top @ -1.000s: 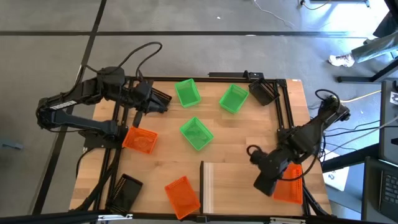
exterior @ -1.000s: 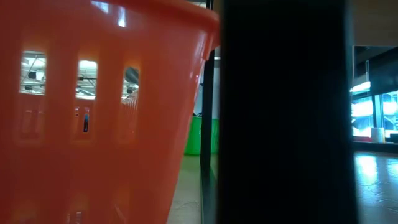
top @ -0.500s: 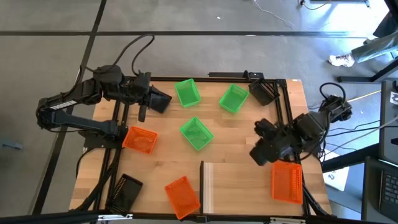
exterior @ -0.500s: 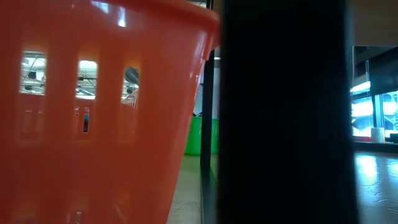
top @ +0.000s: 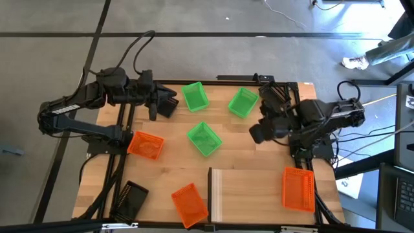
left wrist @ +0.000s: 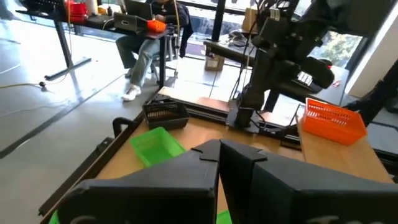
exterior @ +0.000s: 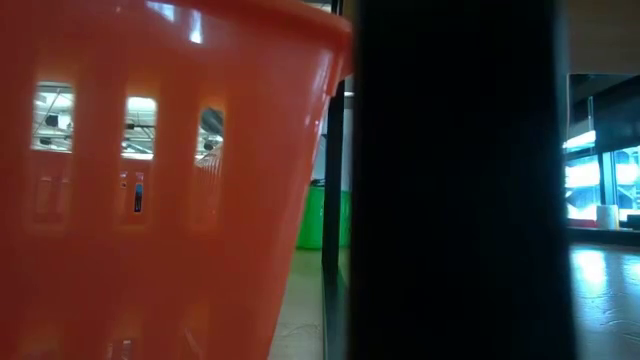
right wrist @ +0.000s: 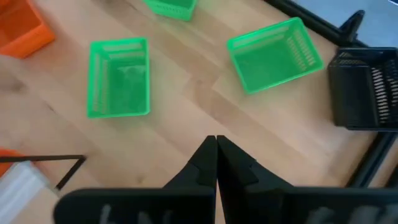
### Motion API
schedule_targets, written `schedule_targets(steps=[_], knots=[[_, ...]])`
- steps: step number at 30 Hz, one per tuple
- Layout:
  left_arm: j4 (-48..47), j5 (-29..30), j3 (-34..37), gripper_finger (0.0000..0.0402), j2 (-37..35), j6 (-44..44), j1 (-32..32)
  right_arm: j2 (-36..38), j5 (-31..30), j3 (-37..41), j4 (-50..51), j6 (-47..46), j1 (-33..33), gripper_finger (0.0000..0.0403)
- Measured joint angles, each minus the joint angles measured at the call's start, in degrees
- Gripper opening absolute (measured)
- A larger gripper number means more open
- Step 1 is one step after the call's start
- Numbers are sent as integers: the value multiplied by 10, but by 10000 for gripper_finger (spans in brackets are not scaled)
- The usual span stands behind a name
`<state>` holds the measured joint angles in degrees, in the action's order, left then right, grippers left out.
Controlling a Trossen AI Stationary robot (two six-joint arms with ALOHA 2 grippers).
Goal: Stack baskets on shelf by color
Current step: Put the top right green bin on the shelf
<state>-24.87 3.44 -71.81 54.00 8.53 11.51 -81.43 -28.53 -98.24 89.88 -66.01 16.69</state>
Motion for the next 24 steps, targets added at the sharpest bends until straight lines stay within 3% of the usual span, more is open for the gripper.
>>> schedule_targets(steps=[8, 13, 20, 24], knots=[[-3, 14, 0, 0, 10, 3, 0, -4, 62, 0, -65, 151, -119, 32], [-3, 14, 0, 0, 12, 4, 0, -26, 155, 0, -126, 283, -202, 76], [-4, 14, 0, 0, 12, 5, 0, -95, 249, 0, -120, 311, -319, 95], [-3, 14, 0, 0, 12, 2, 0, -146, 261, 0, -132, 381, -362, 96]])
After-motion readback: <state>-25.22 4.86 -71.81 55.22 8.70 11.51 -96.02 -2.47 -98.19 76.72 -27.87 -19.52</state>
